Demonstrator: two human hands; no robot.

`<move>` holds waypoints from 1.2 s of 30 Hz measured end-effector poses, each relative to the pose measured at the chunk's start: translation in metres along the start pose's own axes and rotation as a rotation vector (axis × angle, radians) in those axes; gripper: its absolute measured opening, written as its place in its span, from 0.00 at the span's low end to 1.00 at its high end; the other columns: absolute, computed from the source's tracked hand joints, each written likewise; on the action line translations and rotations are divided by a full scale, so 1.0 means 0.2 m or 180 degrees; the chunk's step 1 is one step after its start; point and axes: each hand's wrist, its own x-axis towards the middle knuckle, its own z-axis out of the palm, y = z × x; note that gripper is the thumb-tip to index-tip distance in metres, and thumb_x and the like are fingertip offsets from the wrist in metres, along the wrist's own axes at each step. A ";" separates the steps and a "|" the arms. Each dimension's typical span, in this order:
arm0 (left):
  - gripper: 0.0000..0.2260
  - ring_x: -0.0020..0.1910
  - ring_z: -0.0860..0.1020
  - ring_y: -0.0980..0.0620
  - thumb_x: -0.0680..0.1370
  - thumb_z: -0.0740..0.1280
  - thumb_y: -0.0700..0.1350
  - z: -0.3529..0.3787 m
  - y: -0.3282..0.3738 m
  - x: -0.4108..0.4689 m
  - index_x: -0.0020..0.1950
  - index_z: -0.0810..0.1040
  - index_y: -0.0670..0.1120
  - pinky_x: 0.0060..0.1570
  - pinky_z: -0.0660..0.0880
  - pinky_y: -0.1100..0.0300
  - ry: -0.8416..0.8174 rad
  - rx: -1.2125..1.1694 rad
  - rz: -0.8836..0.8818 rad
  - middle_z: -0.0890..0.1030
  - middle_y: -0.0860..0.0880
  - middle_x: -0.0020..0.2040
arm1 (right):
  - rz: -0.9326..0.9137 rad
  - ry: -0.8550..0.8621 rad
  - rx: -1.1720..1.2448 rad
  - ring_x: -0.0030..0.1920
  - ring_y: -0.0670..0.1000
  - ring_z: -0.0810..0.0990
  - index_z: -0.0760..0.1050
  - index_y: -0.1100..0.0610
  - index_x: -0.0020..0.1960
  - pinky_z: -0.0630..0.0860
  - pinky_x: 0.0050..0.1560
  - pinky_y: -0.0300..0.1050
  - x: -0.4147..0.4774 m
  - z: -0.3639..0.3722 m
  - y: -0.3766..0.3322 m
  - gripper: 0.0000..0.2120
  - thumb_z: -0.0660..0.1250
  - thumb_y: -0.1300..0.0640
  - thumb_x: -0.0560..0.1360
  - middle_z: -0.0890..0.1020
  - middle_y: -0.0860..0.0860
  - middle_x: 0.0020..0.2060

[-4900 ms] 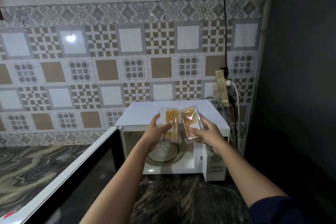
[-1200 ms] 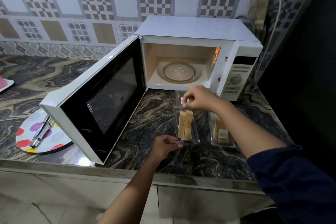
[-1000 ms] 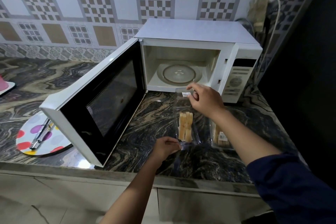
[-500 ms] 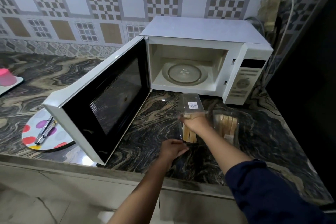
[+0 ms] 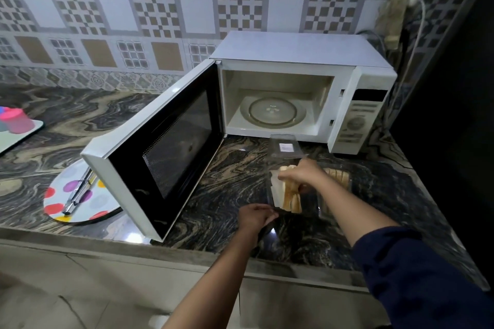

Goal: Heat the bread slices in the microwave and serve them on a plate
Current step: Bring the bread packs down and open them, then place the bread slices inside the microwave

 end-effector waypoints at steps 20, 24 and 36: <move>0.07 0.45 0.81 0.45 0.74 0.67 0.38 -0.03 -0.02 0.06 0.49 0.83 0.39 0.48 0.77 0.59 0.0280 0.2114 0.0649 0.84 0.41 0.46 | -0.0006 0.1322 0.1472 0.50 0.53 0.79 0.77 0.61 0.54 0.77 0.37 0.42 -0.24 -0.37 0.26 0.21 0.73 0.49 0.66 0.80 0.55 0.50; 0.12 0.54 0.78 0.41 0.77 0.61 0.39 -0.03 0.01 0.11 0.53 0.82 0.37 0.52 0.71 0.57 0.0642 0.2829 0.1110 0.81 0.37 0.53 | -0.0073 0.1400 0.1404 0.47 0.53 0.80 0.77 0.61 0.53 0.79 0.38 0.44 -0.13 -0.40 0.18 0.22 0.73 0.48 0.65 0.81 0.55 0.48; 0.23 0.75 0.57 0.48 0.81 0.53 0.52 -0.07 0.23 0.66 0.75 0.60 0.47 0.73 0.53 0.55 0.0488 0.4696 0.2161 0.60 0.47 0.76 | -0.0321 0.1349 0.0645 0.44 0.56 0.80 0.76 0.60 0.52 0.79 0.40 0.46 0.54 -0.49 -0.22 0.25 0.71 0.42 0.64 0.80 0.55 0.47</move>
